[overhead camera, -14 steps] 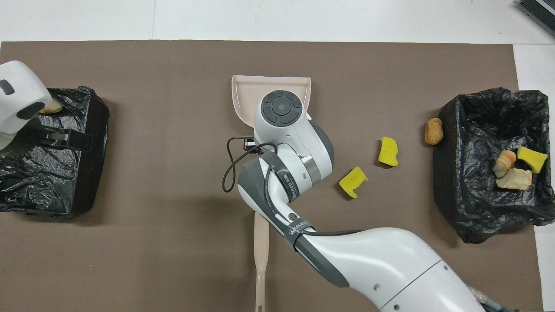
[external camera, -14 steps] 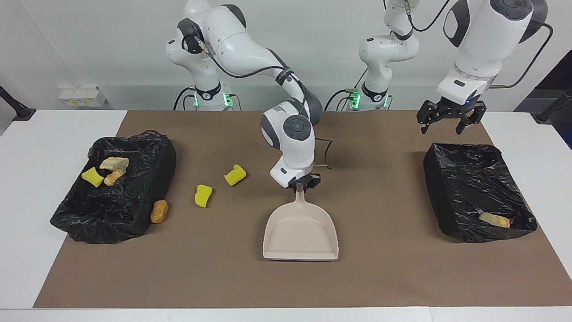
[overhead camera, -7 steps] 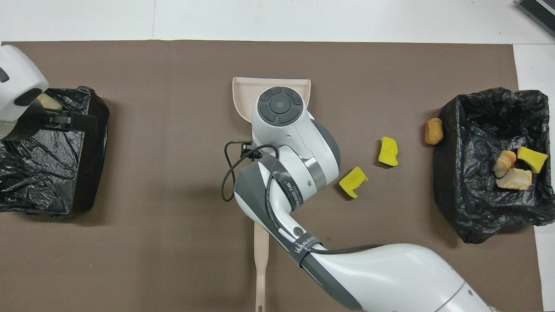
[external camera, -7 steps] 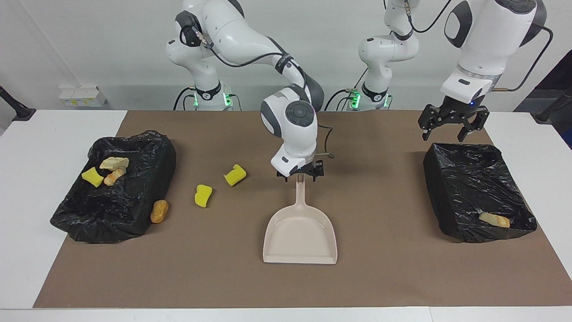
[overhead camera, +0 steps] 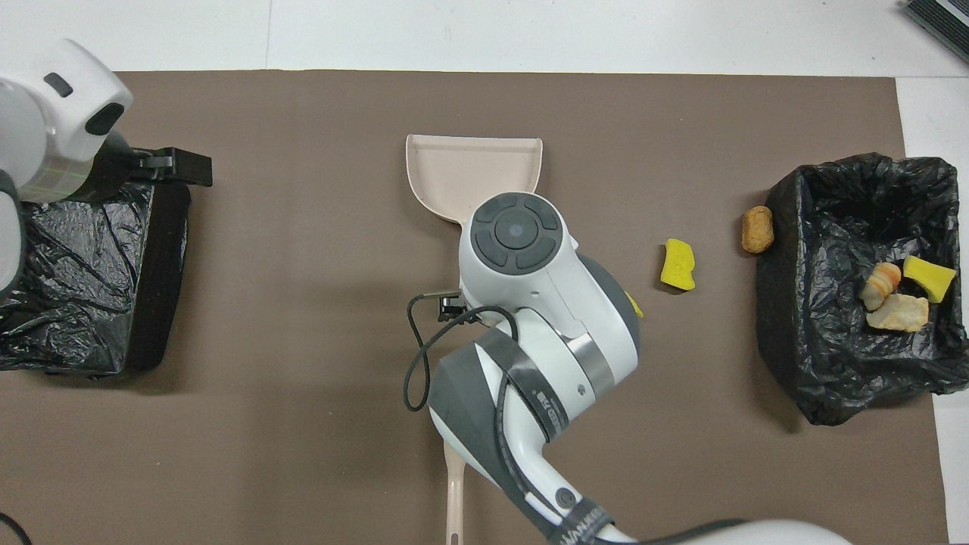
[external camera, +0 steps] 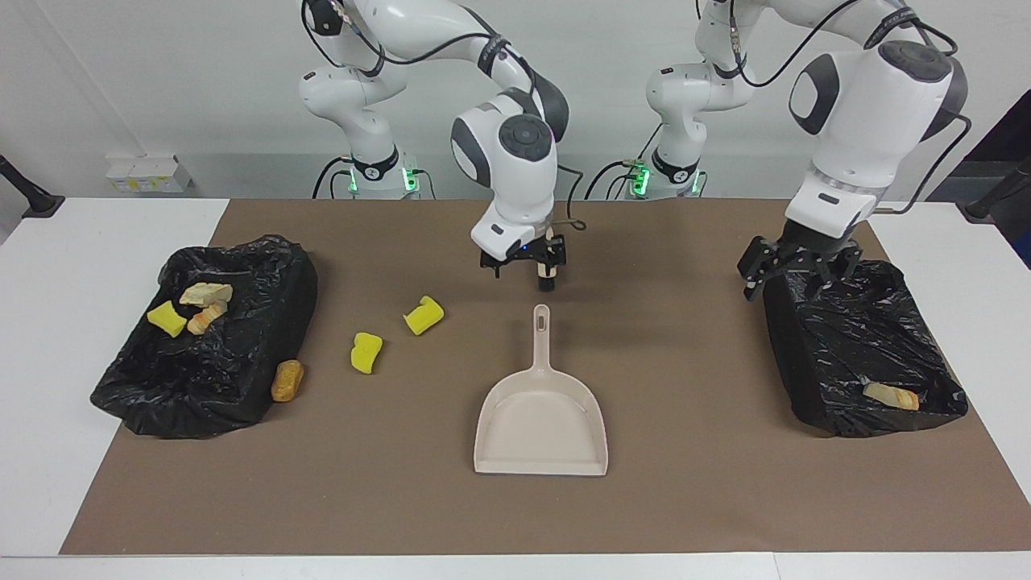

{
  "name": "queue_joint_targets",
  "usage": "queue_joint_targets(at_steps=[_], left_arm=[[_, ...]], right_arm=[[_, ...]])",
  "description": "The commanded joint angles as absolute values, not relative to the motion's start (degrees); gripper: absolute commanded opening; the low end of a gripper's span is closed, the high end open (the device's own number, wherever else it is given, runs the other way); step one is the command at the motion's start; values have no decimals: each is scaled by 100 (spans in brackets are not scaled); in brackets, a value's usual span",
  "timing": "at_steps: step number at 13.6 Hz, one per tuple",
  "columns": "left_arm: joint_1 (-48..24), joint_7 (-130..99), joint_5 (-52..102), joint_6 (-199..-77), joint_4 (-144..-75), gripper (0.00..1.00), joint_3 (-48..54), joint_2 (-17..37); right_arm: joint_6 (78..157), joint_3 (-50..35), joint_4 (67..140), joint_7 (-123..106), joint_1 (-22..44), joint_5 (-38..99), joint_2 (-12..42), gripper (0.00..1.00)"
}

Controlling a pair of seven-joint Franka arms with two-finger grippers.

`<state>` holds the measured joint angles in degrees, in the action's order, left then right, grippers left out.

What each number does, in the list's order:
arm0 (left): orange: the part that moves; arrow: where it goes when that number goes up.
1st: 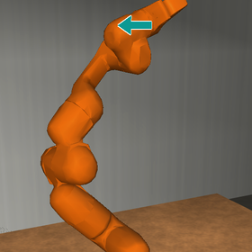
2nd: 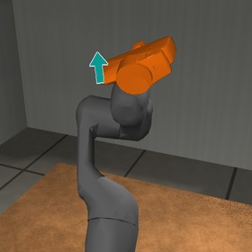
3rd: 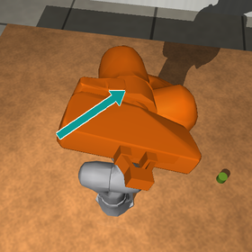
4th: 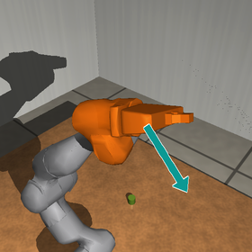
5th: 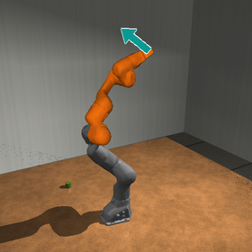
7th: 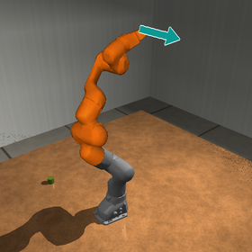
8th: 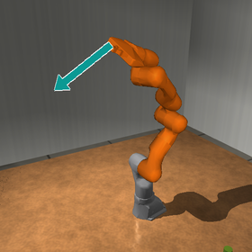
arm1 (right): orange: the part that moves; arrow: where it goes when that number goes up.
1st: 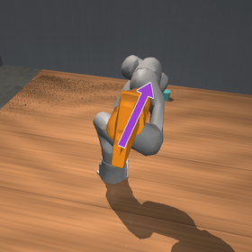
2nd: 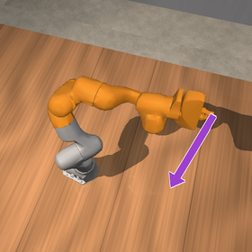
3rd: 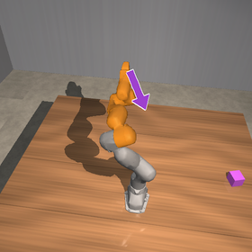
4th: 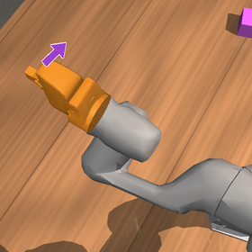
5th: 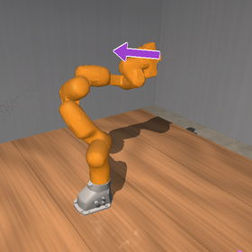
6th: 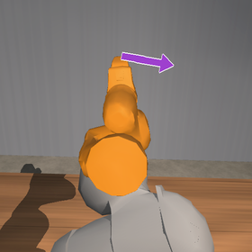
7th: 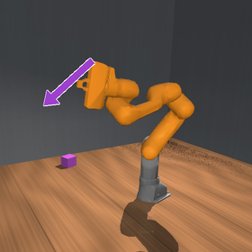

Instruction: Sweep and dump trash in bin

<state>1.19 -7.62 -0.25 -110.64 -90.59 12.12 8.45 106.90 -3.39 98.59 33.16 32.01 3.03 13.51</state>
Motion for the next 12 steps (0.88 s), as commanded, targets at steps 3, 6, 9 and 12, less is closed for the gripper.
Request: queue_joint_targets(at_steps=[3,6,9,12], left_arm=[[79,-861,-35,-11048,-8868,100,1169,914],[70,-870,0,-11057,-8868,100,1169,914],[35,-879,9,-11065,-8868,100,1169,914],[18,-879,9,-11057,-8877,100,1169,896]], right_arm=[[11064,-378,11546,3348,3489,387,143,100],[11881,-378,12574,3779,3796,771,-411,100],[12075,-378,12901,4444,4261,844,-457,100],[12400,-378,13069,4780,4649,852,-378,92]])
